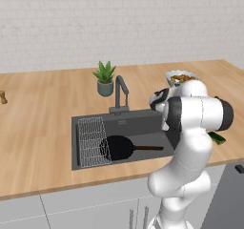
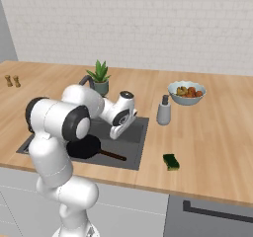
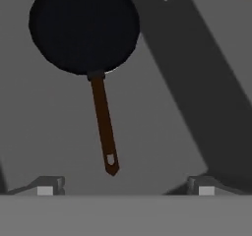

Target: Pick the pan and sponge and place them into the sink. Then turn on the water.

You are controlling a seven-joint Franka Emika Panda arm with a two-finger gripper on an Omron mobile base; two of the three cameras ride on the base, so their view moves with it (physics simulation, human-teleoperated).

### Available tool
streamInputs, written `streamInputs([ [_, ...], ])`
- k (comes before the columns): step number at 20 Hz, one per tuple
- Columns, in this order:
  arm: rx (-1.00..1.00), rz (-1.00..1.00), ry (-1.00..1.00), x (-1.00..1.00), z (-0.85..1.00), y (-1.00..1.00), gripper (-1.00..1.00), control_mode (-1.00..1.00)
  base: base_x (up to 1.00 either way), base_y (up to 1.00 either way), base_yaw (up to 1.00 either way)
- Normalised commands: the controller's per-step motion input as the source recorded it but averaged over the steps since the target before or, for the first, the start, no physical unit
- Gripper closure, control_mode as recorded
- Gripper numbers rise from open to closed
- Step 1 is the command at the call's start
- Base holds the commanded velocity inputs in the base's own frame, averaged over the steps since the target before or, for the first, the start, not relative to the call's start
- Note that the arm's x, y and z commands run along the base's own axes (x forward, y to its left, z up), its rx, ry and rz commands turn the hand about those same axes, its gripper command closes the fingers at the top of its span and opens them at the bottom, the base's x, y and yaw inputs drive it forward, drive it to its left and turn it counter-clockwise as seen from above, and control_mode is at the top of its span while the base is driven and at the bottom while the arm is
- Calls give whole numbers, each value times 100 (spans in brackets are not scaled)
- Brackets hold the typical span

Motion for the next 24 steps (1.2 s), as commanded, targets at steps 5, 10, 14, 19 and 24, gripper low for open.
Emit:
streamInputs([
  [5,-1,-32,2,-3,51,-30,-100,-100,0,0,0],
  [10,-3,-30,1,0,1,-30,-100,-100,0,0,0],
  [14,-3,-6,0,0,-1,-3,-100,-100,0,0,0],
  [19,0,-1,0,0,0,-7,-100,-100,0,0,0],
  [24,-1,-9,4,-3,0,-38,-100,-100,0,0,0],
])
